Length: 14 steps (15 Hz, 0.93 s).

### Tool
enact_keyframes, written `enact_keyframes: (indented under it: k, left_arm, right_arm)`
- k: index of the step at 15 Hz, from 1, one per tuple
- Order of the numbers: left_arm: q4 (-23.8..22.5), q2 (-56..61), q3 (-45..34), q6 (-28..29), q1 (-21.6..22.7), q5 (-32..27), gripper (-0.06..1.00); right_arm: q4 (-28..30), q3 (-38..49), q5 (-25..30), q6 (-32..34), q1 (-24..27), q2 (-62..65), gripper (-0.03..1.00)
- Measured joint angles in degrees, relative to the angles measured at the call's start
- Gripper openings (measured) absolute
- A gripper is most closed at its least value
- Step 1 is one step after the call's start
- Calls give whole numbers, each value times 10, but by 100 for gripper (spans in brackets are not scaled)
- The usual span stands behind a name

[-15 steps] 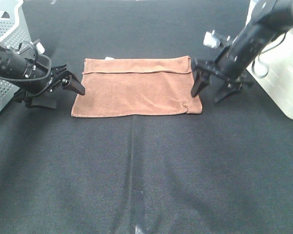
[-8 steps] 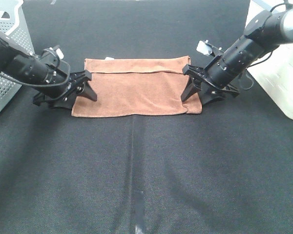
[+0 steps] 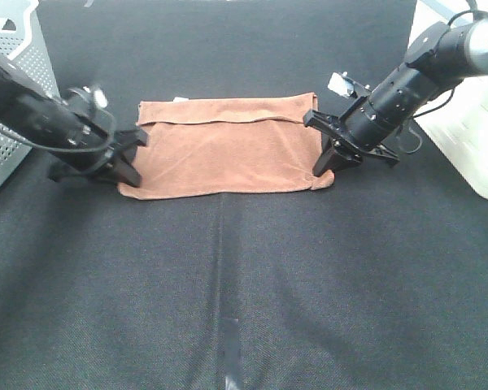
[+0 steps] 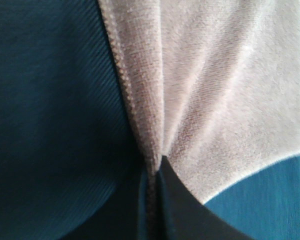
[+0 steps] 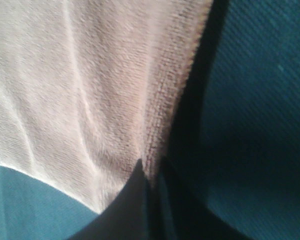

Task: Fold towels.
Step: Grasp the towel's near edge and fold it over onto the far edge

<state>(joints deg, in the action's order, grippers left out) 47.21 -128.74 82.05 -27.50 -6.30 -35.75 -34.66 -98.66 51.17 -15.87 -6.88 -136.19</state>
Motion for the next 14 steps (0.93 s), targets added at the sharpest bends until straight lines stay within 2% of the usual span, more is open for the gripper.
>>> enact_keyframes:
  k: [1,2,5,10,12,14]
  left_arm:
    - [-42,22,0,5,11,-19,1]
    - [-42,22,0,5,11,-19,1]
    - [-127,57,-22,57,12,-47,1]
    - [-143,107,-144,66,-5,-44,1]
    - [-143,132,-154,66,-5,-42,1]
    - [-144,138,-139,68,-5,-42,1]
  right_arm:
    - [17,11,10,9,0,14,0]
    - [17,11,10,9,0,14,0]
    - [17,74,10,16,-1,68,0]
    - [3,260,-34,-15,-3,131,0]
    - [-1,282,-41,-29,-5,146,0]
    - [2,270,-43,-31,-5,155,0]
